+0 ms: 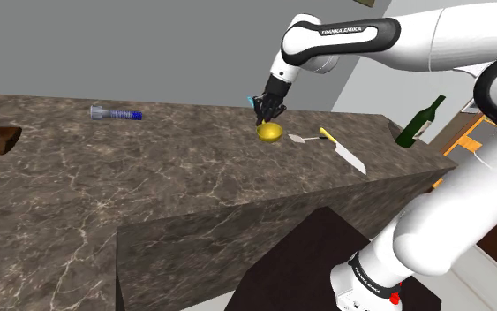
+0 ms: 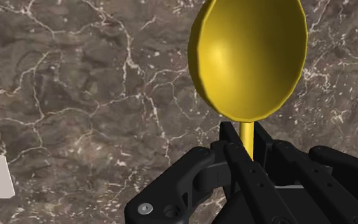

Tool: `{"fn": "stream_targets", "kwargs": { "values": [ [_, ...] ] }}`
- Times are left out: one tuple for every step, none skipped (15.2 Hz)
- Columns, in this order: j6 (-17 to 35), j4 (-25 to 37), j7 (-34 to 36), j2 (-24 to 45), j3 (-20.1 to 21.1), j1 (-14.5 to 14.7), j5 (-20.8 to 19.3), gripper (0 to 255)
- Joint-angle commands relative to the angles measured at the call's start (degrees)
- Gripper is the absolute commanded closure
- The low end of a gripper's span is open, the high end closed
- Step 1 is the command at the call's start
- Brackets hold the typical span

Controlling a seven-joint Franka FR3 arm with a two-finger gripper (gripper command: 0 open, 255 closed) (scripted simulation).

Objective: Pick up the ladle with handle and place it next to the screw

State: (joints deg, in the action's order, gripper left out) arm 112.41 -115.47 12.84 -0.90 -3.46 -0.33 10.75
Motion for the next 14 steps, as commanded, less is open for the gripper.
{"fn": "stream_targets", "kwargs": {
  "values": [
    [-0.03, 2.44, 2.47, 1.98, 1.24, 1.21, 0.20, 255],
    [-0.03, 3.69, 3.66, 3.02, 1.83, 1.81, 0.25, 255],
    [-0.06, 5.01, 4.84, 4.11, 2.40, 2.41, 0.27, 255],
    [-0.12, 6.40, 6.01, 5.24, 2.94, 3.01, 0.26, 255],
    [-0.21, 7.86, 7.19, 6.41, 3.47, 3.60, 0.22, 255],
    [-0.33, 9.41, 8.35, 7.63, 3.98, 4.20, 0.16, 255],
    [-0.49, 11.03, 9.52, 8.89, 4.46, 4.80, 0.06, 255],
    [-0.69, 12.73, 10.67, 10.19, 4.92, 5.42, -0.05, 255],
    [-0.93, 14.52, 11.82, 11.55, 5.35, 6.04, -0.20, 255],
    [-1.21, 16.40, 12.96, 12.95, 5.76, 6.66, -0.36, 255],
    [-1.54, 18.38, 14.10, 14.41, 6.15, 7.29, -0.56, 255],
    [-1.92, 20.45, 15.23, 15.92, 6.52, 7.93, -0.77, 255],
    [-2.36, 22.64, 16.34, 17.48, 6.86, 8.58, -1.00, 255],
    [-2.86, 24.94, 17.45, 19.11, 7.17, 9.24, -1.25, 255]
  ]
}}
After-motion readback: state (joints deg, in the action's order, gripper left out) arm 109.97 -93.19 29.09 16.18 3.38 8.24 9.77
